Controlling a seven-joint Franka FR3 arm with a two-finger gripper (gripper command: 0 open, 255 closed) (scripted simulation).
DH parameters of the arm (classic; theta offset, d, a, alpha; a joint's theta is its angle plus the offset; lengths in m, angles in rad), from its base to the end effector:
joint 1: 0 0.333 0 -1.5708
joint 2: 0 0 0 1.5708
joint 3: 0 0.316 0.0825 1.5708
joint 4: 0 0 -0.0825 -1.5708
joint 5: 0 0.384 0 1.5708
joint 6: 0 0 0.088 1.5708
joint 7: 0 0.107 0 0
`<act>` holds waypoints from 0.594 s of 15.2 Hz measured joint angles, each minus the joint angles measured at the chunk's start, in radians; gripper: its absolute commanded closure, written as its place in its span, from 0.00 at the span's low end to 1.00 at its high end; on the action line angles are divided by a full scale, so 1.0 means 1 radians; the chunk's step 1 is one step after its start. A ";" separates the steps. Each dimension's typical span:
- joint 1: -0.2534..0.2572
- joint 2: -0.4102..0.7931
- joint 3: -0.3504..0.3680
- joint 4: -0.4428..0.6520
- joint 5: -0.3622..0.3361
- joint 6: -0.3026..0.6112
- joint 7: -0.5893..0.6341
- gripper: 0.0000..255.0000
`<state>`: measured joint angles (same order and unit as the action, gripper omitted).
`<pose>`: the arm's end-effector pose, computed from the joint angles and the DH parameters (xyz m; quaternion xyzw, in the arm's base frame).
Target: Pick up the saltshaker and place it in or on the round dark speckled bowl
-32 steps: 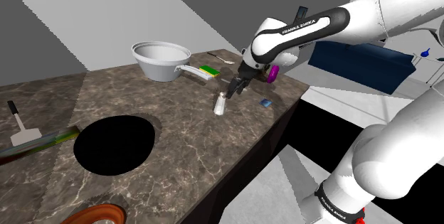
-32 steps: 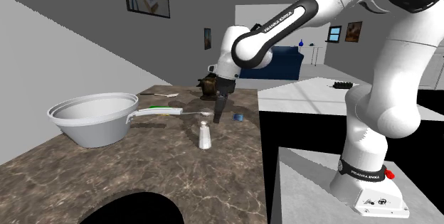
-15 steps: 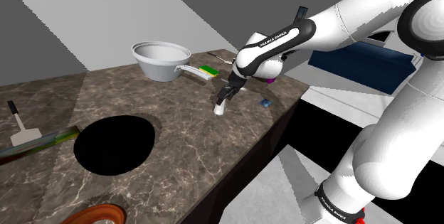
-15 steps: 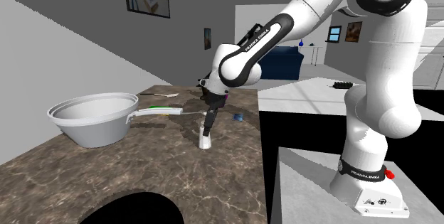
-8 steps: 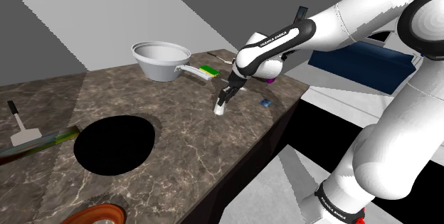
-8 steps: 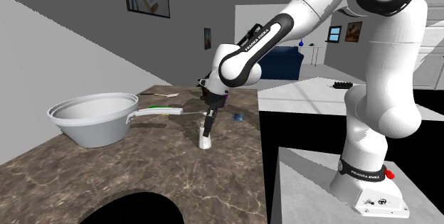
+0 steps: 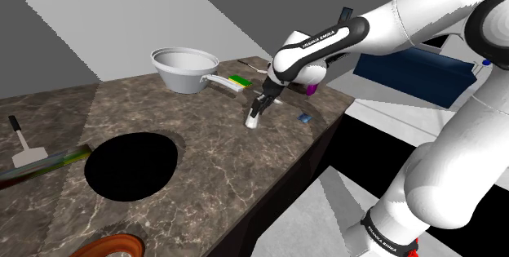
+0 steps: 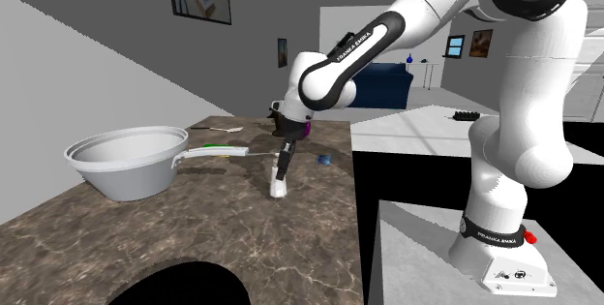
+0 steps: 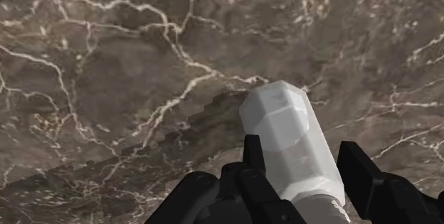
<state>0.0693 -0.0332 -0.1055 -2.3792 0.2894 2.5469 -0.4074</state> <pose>0.5107 -0.0222 0.3540 -0.9880 -0.0727 -0.1172 0.0700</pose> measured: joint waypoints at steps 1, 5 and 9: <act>-0.001 -0.009 -0.001 0.005 -0.007 -0.013 0.006 1.00; -0.003 -0.043 0.000 0.025 -0.031 -0.064 0.032 1.00; -0.008 -0.079 0.000 0.048 -0.054 -0.122 0.054 1.00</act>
<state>0.0617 -0.1120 -0.1051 -2.3313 0.2358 2.4252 -0.3532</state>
